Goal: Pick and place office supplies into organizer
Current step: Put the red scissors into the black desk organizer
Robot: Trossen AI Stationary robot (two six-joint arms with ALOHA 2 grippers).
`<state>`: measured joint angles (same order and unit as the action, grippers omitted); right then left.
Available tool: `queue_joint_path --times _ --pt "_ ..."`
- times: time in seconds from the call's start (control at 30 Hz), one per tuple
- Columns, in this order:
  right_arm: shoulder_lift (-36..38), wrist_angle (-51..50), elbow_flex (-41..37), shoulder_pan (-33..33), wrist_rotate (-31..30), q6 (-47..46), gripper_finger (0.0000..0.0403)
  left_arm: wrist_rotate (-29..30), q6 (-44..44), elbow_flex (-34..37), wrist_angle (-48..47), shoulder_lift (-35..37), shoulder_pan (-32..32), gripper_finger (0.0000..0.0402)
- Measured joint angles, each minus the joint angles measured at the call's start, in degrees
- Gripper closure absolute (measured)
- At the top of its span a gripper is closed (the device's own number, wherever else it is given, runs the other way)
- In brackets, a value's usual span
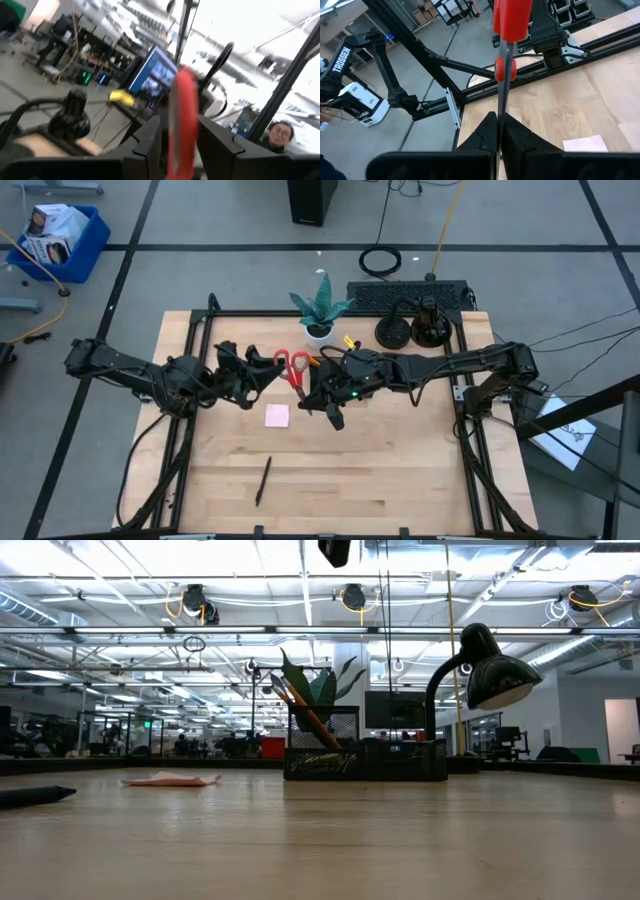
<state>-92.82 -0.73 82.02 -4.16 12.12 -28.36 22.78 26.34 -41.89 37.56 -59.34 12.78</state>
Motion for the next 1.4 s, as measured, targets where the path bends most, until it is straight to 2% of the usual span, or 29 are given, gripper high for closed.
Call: queue_joint_path --times 0.13,0.33,0.57,0.67,0.83,1.07,1.2,1.4 --pt "0.0 -0.8 0.0 0.0 0.0 -0.1 0.0403 0.7 -1.8 0.0 3.5 0.1 0.0 0.0312" --pt "0.0 -1.2 0.0 -0.1 0.1 -0.2 0.0403 0.1 -1.2 0.0 1.8 0.1 0.0 0.0384" --pt "0.0 -1.0 0.0 -0.1 0.2 0.3 0.0399 0.1 -0.5 0.0 2.9 0.1 0.0 0.0374" --pt "0.0 -0.9 0.0 -0.1 0.3 0.6 0.0382 0.1 -1.2 0.0 3.2 0.1 0.0 0.0386" --pt "0.0 -2.3 0.0 -0.7 0.2 2.6 0.0343 0.1 -1.4 0.0 3.2 0.2 0.0 0.0385" --pt "0.6 -13.1 0.0 -0.8 1.5 1.0 0.0285 -0.1 -2.1 0.0 2.5 0.9 0.0 0.0386" --pt "1.9 -17.7 0.0 -0.9 1.3 1.4 0.0267 -0.2 -2.4 0.0 2.3 1.1 -0.1 0.0386" --pt "8.6 -14.9 -5.0 -2.7 -7.1 1.9 0.0262 -0.2 -2.8 0.0 0.7 1.8 -0.1 0.0383"
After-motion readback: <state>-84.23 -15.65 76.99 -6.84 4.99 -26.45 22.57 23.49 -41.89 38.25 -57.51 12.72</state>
